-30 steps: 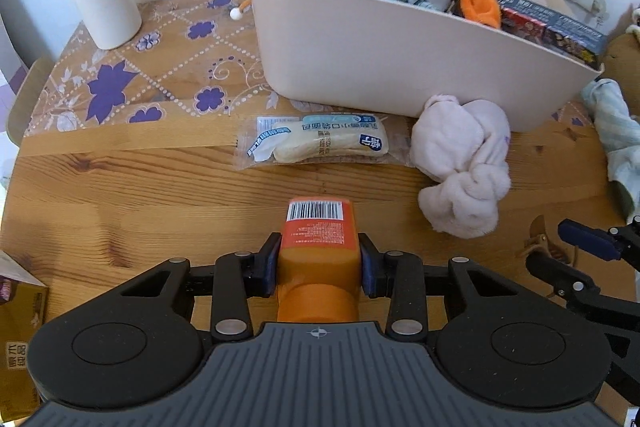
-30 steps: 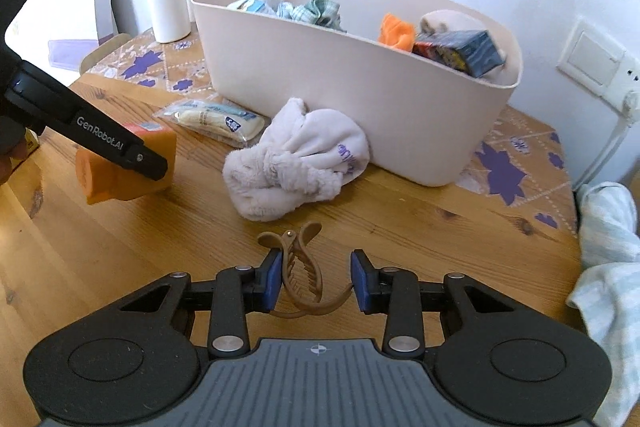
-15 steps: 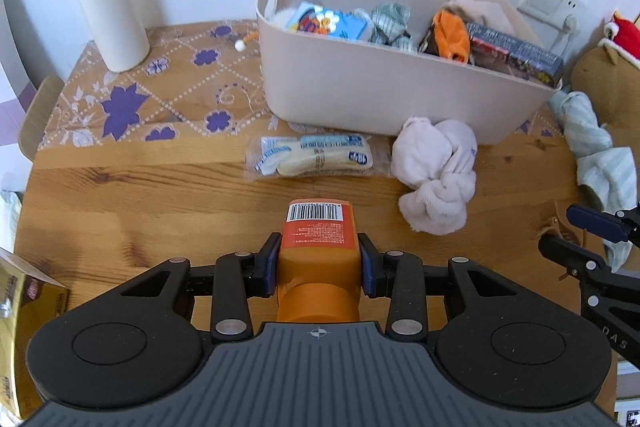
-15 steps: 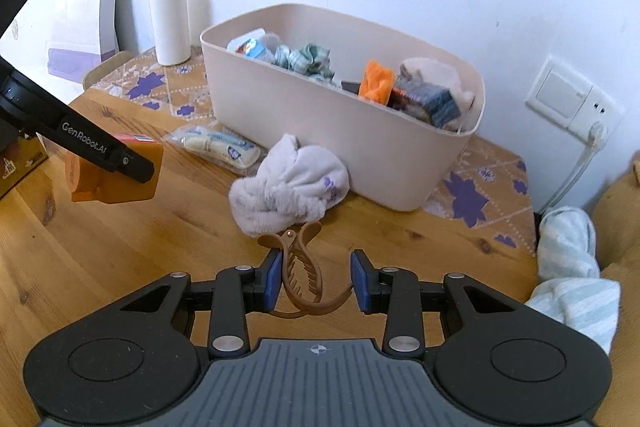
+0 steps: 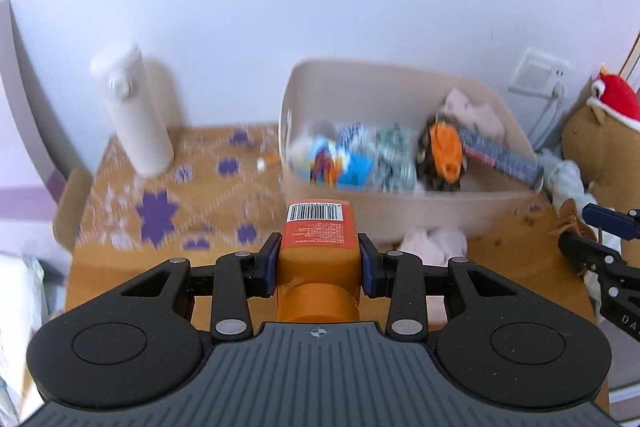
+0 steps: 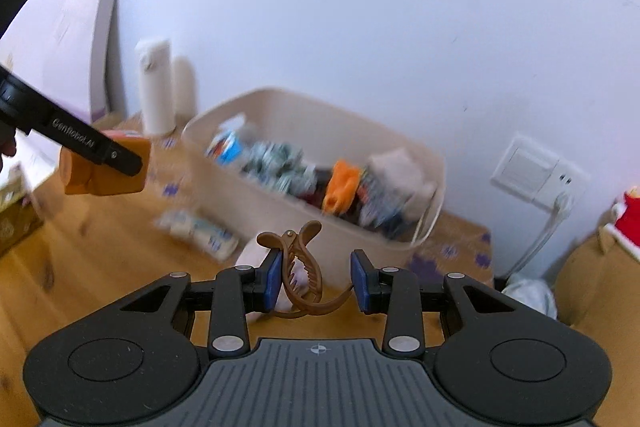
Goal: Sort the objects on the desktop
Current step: 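Lift bottle and hair clip over the basket and release them inside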
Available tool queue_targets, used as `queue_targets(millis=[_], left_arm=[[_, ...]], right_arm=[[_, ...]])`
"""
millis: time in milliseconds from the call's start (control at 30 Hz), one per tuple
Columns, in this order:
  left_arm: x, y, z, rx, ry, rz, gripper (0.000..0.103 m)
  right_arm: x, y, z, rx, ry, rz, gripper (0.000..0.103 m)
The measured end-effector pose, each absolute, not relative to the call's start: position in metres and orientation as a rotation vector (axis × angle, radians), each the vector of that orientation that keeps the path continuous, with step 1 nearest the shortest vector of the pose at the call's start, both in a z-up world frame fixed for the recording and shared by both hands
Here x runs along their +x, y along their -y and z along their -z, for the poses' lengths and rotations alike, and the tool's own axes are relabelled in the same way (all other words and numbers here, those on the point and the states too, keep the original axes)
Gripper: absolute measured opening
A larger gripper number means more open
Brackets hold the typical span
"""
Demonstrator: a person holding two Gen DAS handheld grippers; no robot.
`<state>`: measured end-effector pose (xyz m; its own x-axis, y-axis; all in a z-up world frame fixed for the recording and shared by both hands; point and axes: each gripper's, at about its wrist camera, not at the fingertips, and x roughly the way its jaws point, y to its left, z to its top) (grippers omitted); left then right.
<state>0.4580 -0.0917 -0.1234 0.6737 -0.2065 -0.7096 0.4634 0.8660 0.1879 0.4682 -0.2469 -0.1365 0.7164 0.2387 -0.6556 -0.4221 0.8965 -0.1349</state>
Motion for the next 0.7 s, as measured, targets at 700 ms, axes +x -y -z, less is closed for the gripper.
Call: queue_targets(millis=[700], left_arm=[[0.537,0.181,0.095,0.382,-0.632,0.439,0.039]], right_arm=[[0.596,0.245,0.099,-0.274,-0.583,-0.330,0.034]])
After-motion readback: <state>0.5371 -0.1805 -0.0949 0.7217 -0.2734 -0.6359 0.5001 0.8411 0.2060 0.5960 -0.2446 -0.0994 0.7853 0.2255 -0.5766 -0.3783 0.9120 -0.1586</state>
